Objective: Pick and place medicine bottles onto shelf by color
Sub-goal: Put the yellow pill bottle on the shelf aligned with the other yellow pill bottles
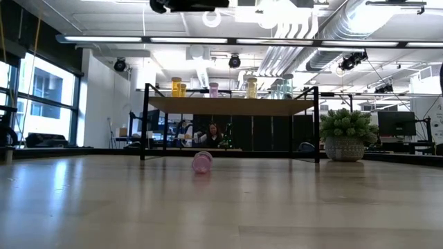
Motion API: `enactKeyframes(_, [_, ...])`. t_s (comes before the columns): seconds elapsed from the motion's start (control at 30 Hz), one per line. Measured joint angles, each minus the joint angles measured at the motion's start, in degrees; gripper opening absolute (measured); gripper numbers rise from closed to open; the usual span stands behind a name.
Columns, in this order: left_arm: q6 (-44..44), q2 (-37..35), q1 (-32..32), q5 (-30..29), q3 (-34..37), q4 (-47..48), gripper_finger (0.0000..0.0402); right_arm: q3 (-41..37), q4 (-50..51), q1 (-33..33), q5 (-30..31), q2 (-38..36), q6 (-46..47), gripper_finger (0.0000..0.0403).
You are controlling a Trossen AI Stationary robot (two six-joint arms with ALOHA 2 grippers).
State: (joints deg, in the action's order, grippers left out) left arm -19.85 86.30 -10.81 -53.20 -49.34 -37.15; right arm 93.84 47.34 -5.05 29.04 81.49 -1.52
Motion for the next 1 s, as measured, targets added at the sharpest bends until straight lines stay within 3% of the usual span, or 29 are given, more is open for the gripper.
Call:
enactKeyframes(0.33, [-6.26,-7.78,1.89,-3.22,0.13,4.43,0.0212,0.06,-2.53,8.24,0.78,-7.33,-2.68,0.0112])
enactKeyframes(0.5, [-0.49,-12.92,5.5,-2.68,0.12,13.97,0.0212,-6.88,-6.29,16.19,-7.74,-6.49,-2.41,0.0112])
enactKeyframes(0.63, [9.64,-17.07,10.21,2.16,0.17,25.19,0.0211,-14.6,-12.52,21.14,-15.97,-6.45,-0.65,0.0112])
enactKeyframes(0.8, [17.19,-19.08,16.37,11.75,0.11,32.63,0.0211,-19.72,-18.07,23.88,-23.27,-4.87,0.01,0.0112])
enactKeyframes(1.0, [19.04,-18.59,21.44,19.35,0.11,35.35,0.0211,-19.65,-17.58,25.27,-24.85,-0.25,0.05,0.0112])
